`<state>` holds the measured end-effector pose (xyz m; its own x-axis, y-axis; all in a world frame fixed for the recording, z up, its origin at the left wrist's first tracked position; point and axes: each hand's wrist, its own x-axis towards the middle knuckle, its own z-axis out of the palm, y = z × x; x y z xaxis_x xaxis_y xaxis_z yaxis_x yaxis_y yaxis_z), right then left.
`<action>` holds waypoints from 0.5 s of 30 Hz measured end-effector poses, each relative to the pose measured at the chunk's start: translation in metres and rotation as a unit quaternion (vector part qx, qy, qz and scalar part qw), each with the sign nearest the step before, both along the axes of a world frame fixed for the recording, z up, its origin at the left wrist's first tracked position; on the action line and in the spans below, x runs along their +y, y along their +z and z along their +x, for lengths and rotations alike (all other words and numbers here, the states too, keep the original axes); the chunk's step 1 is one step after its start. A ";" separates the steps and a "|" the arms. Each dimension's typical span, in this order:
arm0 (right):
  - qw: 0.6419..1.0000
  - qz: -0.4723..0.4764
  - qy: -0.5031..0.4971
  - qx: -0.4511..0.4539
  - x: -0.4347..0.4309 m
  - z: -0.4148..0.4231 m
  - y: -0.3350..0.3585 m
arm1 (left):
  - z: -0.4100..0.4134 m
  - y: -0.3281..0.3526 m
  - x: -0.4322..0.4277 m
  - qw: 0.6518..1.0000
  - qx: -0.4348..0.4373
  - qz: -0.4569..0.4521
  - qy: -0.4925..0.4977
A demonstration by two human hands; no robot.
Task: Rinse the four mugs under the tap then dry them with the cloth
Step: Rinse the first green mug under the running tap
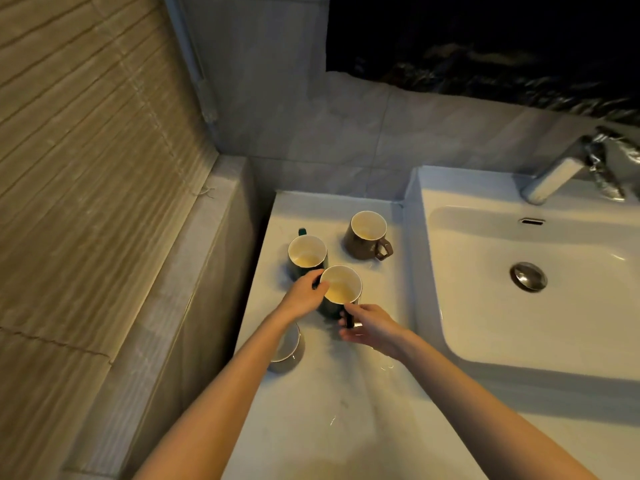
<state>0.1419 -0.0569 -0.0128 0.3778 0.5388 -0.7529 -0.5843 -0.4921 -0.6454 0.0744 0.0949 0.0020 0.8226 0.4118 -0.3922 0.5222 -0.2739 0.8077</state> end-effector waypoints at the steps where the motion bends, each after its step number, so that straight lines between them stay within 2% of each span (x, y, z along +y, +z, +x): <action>1: 1.000 0.002 -0.007 -0.002 -0.001 0.000 0.000 | 0.000 -0.001 -0.001 1.000 -0.002 -0.015 0.012; 3: 0.999 -0.015 -0.003 -0.046 -0.002 0.003 0.000 | 0.000 -0.001 -0.002 0.998 0.007 -0.057 0.035; 8: 0.980 -0.033 0.088 -0.176 -0.020 0.015 0.020 | -0.001 0.017 -0.013 0.979 0.023 -0.172 0.110; 11: 0.974 -0.004 0.095 -0.207 -0.039 0.028 0.042 | -0.001 0.042 -0.022 0.980 0.007 -0.170 0.101; 15: 0.956 0.029 0.080 -0.281 -0.073 0.047 0.080 | 0.006 0.077 -0.040 0.983 -0.056 -0.161 0.075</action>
<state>0.1884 -0.1302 0.0677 0.6228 0.6580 -0.4234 -0.0579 -0.5008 -0.8636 0.0805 0.0545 0.0790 0.8076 0.4020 -0.4315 0.4393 0.0780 0.8949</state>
